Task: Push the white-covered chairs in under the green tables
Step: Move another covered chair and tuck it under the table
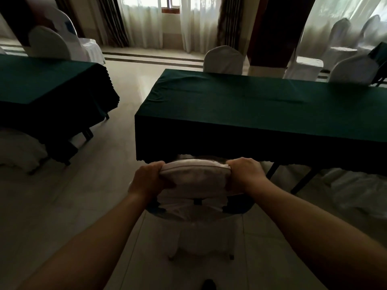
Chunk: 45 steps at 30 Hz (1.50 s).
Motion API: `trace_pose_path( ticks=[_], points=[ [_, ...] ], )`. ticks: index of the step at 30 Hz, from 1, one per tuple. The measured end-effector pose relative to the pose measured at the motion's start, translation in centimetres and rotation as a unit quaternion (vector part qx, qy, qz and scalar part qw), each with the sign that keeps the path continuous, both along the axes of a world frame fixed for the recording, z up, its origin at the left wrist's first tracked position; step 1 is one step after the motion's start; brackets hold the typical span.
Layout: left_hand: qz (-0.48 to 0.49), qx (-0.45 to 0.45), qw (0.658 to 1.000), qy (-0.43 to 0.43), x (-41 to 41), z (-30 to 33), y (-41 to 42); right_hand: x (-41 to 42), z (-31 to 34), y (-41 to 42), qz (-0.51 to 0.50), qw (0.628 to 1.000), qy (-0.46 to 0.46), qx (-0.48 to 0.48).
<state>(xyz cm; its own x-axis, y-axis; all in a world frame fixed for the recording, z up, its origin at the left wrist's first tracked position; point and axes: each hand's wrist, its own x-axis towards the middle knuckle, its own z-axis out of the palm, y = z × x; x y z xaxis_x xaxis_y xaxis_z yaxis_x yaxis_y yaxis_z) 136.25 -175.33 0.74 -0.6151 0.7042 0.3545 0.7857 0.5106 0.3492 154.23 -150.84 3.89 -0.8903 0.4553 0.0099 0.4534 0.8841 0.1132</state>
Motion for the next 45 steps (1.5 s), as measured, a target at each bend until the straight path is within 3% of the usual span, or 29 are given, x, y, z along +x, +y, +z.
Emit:
trace_pose_path(
  ticks=[11,17,27,45],
  points=[
    [-0.014,0.006,1.0,-0.016,-8.8,-0.2,10.5,-8.5,0.0,10.9,-0.007,0.999,0.001,-0.042],
    [-0.034,-0.036,0.998,-0.026,-15.1,-2.9,15.9,-13.7,-3.1,14.5,-0.005,0.999,-0.026,-0.028],
    [-0.097,-0.019,0.994,-0.041,-26.0,0.7,25.3,-22.1,1.1,22.2,-0.078,0.995,-0.007,-0.059],
    [-0.067,-0.028,0.997,-0.019,-29.4,-1.8,29.0,-26.9,-2.9,27.2,-0.032,0.998,0.004,-0.046]
  ],
)
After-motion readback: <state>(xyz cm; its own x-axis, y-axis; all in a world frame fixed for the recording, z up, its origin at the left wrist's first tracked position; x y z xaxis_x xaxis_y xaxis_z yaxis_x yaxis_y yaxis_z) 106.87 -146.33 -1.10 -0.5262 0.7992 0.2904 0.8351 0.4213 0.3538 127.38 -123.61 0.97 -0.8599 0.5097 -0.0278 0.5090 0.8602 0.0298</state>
